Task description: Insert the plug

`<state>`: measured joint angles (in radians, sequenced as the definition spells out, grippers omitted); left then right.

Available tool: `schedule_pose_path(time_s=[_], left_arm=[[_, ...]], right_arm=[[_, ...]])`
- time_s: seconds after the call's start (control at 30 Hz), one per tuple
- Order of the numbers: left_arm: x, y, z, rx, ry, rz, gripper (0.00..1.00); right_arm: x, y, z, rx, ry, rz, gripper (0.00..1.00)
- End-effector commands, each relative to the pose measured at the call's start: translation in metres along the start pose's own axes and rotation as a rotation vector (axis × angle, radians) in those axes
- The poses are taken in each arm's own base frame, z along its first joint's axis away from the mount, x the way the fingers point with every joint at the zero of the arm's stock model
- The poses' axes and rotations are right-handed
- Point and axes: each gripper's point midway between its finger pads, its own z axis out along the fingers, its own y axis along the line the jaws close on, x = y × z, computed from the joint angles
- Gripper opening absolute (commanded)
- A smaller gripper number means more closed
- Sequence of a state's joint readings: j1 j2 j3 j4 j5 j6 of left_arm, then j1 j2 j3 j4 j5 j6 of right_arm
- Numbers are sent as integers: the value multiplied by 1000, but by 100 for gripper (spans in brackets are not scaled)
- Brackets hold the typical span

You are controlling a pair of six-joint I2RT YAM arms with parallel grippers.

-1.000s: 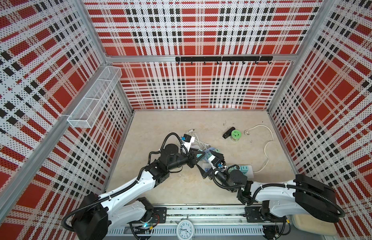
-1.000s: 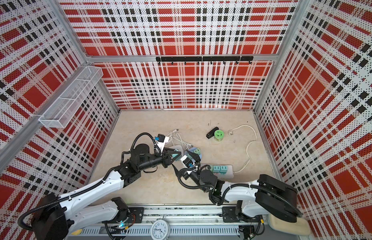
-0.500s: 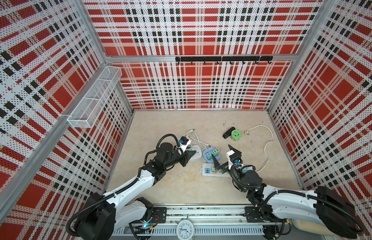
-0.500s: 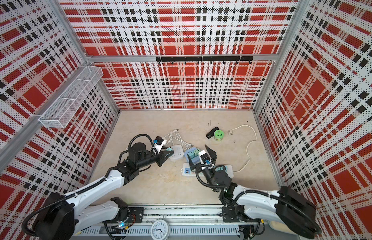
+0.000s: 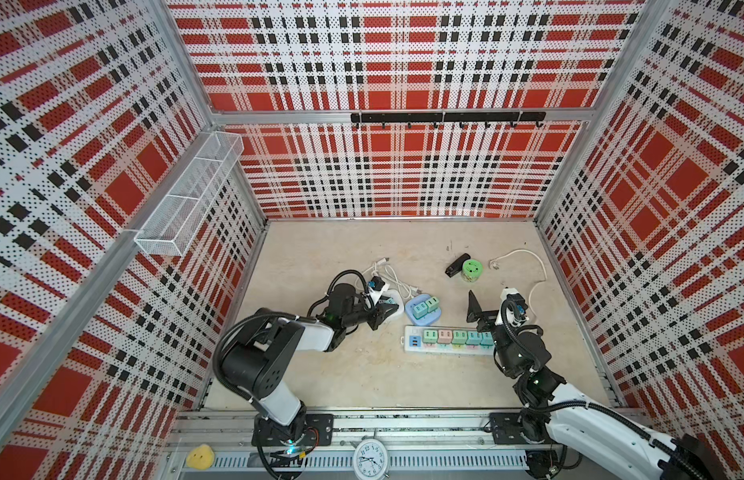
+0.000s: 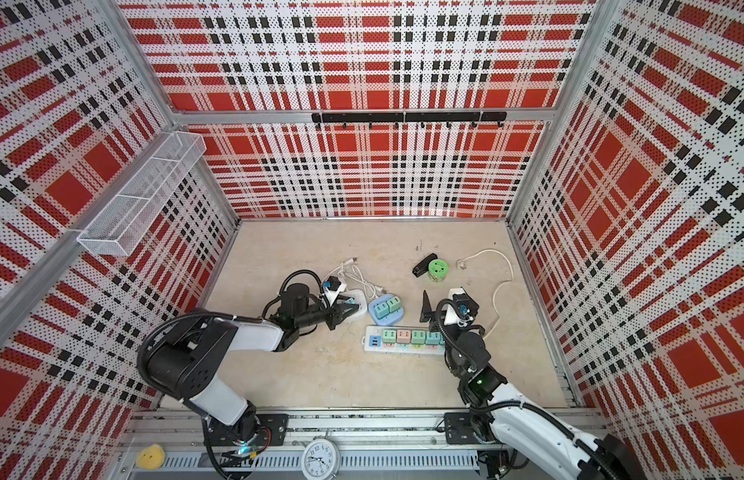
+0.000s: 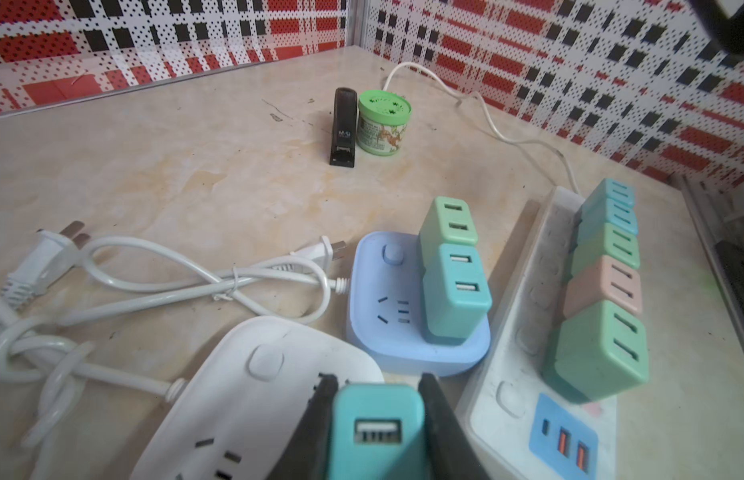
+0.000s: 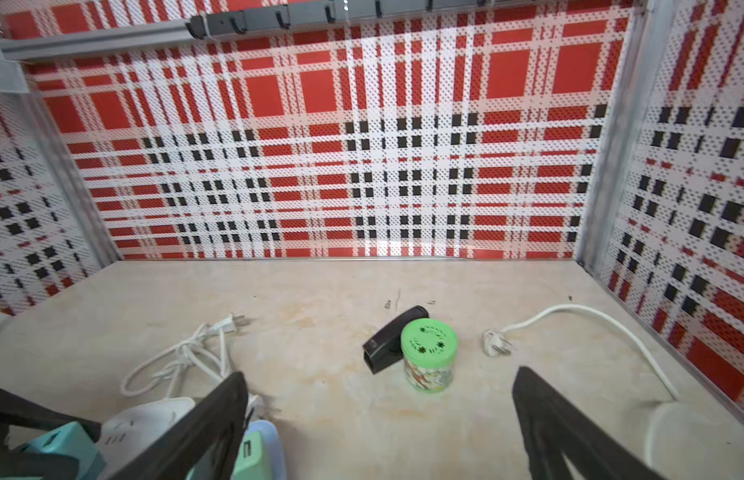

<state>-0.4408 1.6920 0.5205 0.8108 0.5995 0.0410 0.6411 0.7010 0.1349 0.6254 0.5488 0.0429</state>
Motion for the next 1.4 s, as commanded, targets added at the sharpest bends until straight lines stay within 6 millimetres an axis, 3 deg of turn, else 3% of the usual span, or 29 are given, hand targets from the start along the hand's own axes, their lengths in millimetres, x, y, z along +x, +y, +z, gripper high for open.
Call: schedule_pose_path(time_s=[0.0, 0.23, 0.67, 1.07, 1.37], left_arm=[[-47, 0, 0, 64, -193, 64, 0], [-35, 11, 5, 32, -156, 61, 0], [-15, 11, 13, -11, -38, 122, 0], [-15, 12, 23, 11, -8, 159, 0], [-4, 14, 32, 22, 44, 158, 0]], right_arm=[[13, -17, -1, 53, 29, 21, 100], [29, -34, 5, 90, 56, 55, 100], [38, -28, 14, 71, 78, 44, 100], [39, -26, 15, 60, 81, 40, 100], [39, -25, 15, 53, 81, 40, 100]])
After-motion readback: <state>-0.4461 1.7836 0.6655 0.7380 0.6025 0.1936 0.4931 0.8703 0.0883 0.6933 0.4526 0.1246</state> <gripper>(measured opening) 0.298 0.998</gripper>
